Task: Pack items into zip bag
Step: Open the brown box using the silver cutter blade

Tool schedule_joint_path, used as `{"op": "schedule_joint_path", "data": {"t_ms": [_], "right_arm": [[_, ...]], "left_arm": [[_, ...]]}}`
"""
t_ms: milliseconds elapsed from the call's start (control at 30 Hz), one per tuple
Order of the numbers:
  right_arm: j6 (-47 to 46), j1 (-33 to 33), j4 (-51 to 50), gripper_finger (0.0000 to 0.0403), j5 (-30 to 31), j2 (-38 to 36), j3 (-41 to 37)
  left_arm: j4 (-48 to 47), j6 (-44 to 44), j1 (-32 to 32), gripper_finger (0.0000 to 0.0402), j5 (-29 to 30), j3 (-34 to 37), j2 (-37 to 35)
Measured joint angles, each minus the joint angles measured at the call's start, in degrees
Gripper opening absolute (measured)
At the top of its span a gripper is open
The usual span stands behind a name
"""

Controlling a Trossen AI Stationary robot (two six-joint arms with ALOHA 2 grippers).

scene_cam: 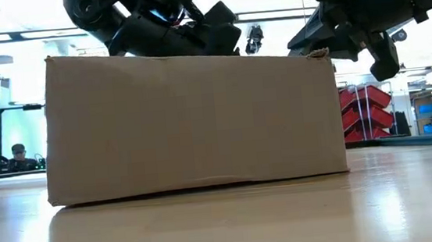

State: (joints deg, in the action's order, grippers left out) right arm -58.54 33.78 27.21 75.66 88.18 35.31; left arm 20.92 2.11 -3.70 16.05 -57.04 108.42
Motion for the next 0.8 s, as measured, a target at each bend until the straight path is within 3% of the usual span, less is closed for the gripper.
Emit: {"op": "schedule_joint_path", "data": {"t_ms": [133, 367, 600, 800], "right_arm": [[0.0, 0.0, 0.1, 0.0052, -0.2, 0.0, 0.0], [-0.5, 1.4, 0.6, 0.0052, -3.4, -0.1, 0.2], [1.9, 1.4, 0.3, 0.0052, 0.0, -0.7, 0.2], [10.5, -1.8, 0.3, 0.0052, 0.4, -1.5, 1.3]], "left_arm": [[-0.1, 0.0, 0.0, 0.0118, 0.7, 0.0, 0.0], [-2.6, 1.0, 1.4, 0.0118, 7.9, 0.1, 0.0], [-2.8, 1.0, 1.3, 0.0118, 6.7, 0.1, -0.7], [-3.7, 0.7, 1.1, 0.0118, 5.2, 0.3, -2.8]]}}
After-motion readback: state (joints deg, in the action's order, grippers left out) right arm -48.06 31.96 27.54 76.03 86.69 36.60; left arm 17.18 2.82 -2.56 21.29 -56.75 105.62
